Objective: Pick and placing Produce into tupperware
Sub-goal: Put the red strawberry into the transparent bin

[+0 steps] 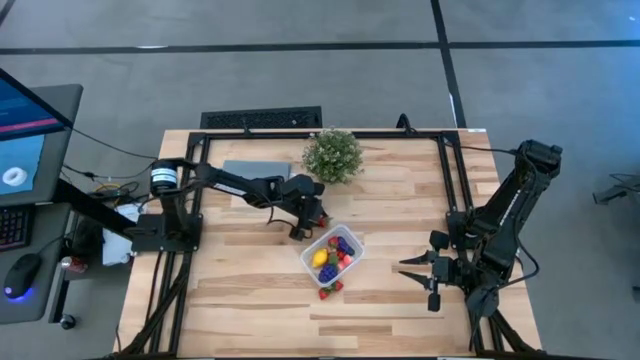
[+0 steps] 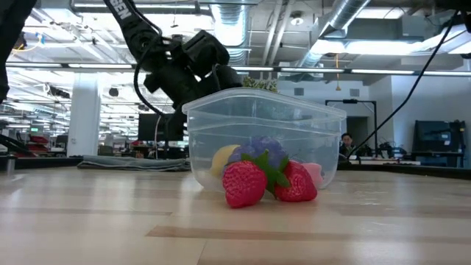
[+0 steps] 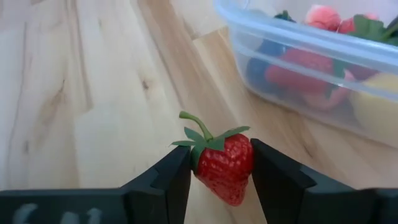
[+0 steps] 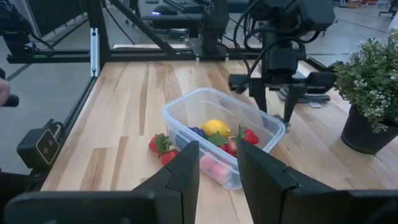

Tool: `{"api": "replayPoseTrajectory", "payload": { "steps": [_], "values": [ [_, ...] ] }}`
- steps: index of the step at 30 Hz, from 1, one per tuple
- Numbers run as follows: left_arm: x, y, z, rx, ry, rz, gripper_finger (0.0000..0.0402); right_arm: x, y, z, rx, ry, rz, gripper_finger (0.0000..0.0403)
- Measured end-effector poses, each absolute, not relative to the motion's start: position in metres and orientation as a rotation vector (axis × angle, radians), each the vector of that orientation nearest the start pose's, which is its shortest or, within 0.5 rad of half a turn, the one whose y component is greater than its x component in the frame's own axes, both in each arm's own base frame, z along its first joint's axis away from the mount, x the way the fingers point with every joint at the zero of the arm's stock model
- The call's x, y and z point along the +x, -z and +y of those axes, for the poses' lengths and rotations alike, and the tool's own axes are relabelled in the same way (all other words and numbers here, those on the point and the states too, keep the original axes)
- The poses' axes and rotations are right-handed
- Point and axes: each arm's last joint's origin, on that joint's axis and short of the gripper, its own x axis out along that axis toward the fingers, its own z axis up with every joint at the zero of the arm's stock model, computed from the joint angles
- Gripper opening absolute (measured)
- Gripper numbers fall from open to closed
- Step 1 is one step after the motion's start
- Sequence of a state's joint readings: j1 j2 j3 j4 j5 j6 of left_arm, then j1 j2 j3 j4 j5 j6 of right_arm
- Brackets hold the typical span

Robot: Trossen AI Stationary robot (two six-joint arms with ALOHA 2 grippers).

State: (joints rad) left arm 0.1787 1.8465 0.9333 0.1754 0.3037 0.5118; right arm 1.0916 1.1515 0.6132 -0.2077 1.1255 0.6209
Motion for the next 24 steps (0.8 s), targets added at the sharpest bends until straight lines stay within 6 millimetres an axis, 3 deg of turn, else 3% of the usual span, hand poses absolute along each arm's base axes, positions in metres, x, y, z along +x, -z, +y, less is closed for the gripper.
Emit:
{"api": "replayPoseTrajectory", "payload": {
  "steps": [15, 24],
  "values": [
    [0.327, -0.173, 0.052, 0.305, 0.250, 0.810, 0.0144, 0.121, -0.216, 0.177, -0.049, 0.127, 0.301, 0.0132],
    [0.310, -0.197, 0.032, 0.304, 0.274, 0.842, 0.0144, 0.121, -0.216, 0.177, -0.047, 0.126, 0.300, 0.0132]
  ]
}}
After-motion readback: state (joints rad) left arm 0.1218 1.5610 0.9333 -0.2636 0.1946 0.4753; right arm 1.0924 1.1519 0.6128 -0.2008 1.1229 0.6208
